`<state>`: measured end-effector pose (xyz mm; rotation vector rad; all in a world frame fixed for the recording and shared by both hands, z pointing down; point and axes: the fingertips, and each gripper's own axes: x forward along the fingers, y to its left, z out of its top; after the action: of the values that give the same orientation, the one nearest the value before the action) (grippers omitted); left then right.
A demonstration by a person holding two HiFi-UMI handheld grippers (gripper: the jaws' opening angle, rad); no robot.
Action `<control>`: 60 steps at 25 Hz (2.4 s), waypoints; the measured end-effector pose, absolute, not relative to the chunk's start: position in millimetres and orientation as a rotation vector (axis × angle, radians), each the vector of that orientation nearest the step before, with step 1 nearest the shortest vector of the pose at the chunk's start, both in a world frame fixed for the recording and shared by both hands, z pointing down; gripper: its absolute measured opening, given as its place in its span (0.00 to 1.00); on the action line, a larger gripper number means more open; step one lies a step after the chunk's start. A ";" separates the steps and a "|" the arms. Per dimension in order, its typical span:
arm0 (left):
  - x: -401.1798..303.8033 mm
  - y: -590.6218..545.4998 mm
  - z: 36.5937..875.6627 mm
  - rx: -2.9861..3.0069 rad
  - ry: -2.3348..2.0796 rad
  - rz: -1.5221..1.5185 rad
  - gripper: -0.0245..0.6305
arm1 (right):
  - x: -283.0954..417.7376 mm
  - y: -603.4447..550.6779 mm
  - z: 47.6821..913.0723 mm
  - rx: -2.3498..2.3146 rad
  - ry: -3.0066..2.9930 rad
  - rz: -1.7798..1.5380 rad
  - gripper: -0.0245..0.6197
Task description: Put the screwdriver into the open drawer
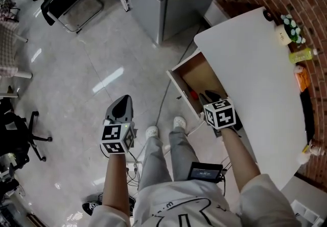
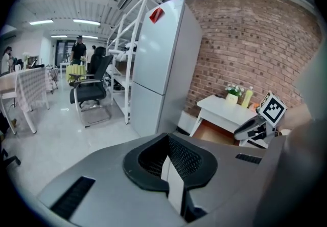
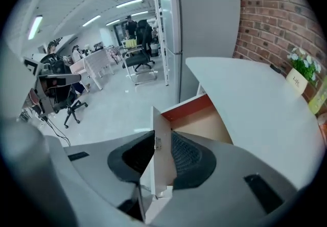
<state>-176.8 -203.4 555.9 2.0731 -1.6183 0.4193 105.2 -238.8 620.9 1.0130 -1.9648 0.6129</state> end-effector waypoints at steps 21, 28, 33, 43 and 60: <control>-187.3 -213.5 387.5 2.263 -1.736 0.144 0.06 | 73.0 -240.9 413.9 1.165 -2.308 0.355 0.08; -185.3 -207.3 351.2 2.325 -1.777 0.091 0.06 | 75.8 -231.8 362.4 1.233 -2.428 0.259 0.07; -186.2 -203.4 329.8 2.370 -1.807 0.067 0.06 | 65.6 -222.2 323.2 1.249 -2.526 0.107 0.07; -173.0 -196.2 292.1 2.473 -1.892 -0.004 0.06 | 70.5 -212.4 282.1 1.354 -2.602 -0.102 0.07; -156.3 -188.0 273.2 2.544 -1.890 -0.032 0.06 | 78.2 -198.9 275.5 1.398 -2.627 -0.114 0.07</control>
<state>-156.3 -188.0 273.2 2.5437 -1.8904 -0.0317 78.2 -198.9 275.5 1.3977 -2.6274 -0.1141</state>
